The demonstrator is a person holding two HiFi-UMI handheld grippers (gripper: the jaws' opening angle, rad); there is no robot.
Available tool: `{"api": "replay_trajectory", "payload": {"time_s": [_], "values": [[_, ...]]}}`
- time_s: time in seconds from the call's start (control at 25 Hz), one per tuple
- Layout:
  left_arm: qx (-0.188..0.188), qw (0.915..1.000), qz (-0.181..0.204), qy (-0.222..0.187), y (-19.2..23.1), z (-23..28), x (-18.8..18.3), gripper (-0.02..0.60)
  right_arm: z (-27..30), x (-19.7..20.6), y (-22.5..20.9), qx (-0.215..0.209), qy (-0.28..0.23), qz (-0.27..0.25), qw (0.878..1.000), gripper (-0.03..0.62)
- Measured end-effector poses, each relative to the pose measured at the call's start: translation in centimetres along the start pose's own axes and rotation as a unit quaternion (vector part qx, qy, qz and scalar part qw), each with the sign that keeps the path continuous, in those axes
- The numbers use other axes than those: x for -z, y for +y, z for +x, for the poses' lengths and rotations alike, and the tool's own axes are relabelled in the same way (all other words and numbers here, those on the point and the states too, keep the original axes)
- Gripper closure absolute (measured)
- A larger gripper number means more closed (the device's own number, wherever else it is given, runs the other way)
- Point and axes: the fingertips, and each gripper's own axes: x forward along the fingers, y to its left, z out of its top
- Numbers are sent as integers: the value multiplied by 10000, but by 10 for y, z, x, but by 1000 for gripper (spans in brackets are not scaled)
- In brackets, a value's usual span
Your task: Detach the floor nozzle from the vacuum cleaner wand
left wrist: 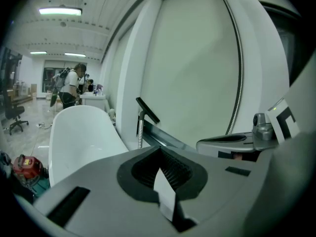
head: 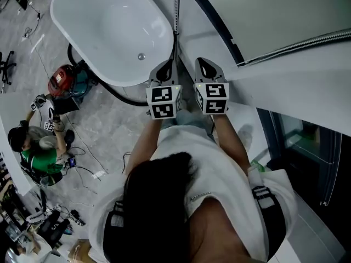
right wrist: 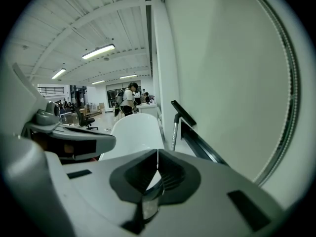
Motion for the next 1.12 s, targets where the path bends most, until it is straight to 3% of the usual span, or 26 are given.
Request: {"api": "replay_trajectory", "payload": {"time_s": [1.12], "values": [[-72, 9999, 25, -150, 13, 24, -20, 584, 31, -19, -4, -46, -129, -174, 9998, 577]]}}
